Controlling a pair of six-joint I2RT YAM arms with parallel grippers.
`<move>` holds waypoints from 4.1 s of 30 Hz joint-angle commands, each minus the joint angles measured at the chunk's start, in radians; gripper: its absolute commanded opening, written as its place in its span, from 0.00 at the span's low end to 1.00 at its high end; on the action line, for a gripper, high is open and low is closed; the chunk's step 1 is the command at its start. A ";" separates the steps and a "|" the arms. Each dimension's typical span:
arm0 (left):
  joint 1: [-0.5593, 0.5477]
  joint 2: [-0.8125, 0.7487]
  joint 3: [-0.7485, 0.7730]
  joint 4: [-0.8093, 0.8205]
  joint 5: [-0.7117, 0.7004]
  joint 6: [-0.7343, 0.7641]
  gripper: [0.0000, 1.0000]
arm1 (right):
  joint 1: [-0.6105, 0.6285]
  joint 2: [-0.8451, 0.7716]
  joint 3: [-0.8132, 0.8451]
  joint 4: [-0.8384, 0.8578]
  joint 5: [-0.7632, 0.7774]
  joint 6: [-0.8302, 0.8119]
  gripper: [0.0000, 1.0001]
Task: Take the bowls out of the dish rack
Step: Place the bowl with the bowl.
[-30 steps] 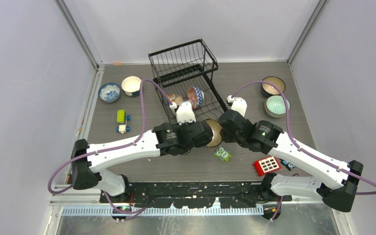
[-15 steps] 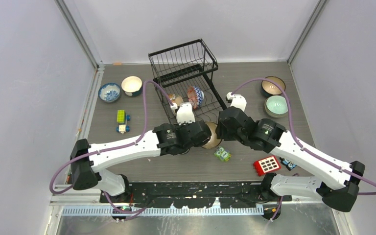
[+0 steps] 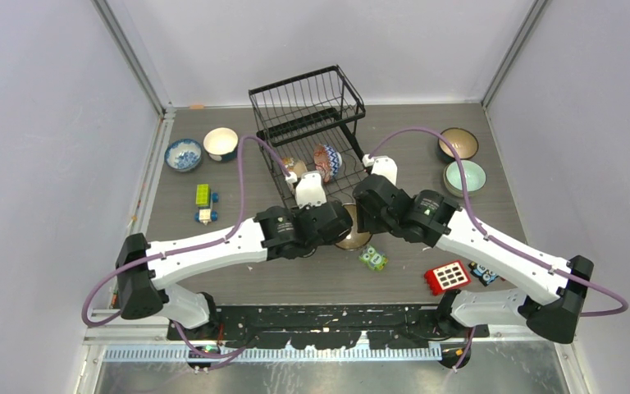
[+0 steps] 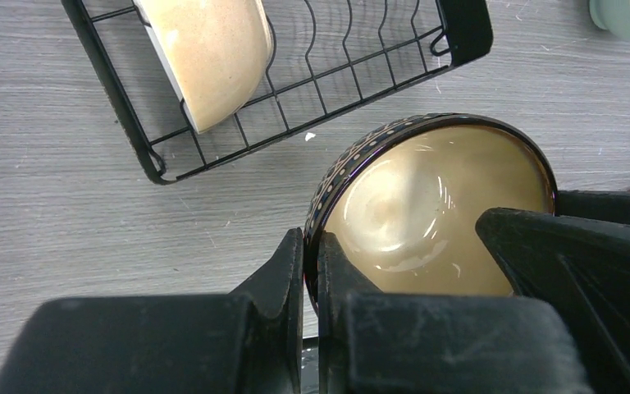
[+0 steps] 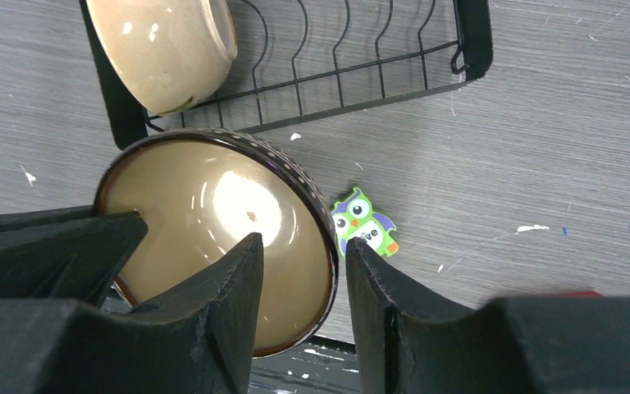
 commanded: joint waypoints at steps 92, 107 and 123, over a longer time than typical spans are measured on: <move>0.029 -0.613 -0.542 0.314 -0.044 0.228 0.94 | -1.270 0.685 0.373 0.577 -0.226 0.045 0.01; 0.032 -0.551 -0.537 0.338 -0.035 0.208 0.94 | -1.271 0.748 0.397 0.589 -0.246 0.047 0.01; 0.042 -0.541 -0.549 0.349 -0.029 0.203 0.94 | -1.271 0.793 0.421 0.563 -0.264 0.055 0.05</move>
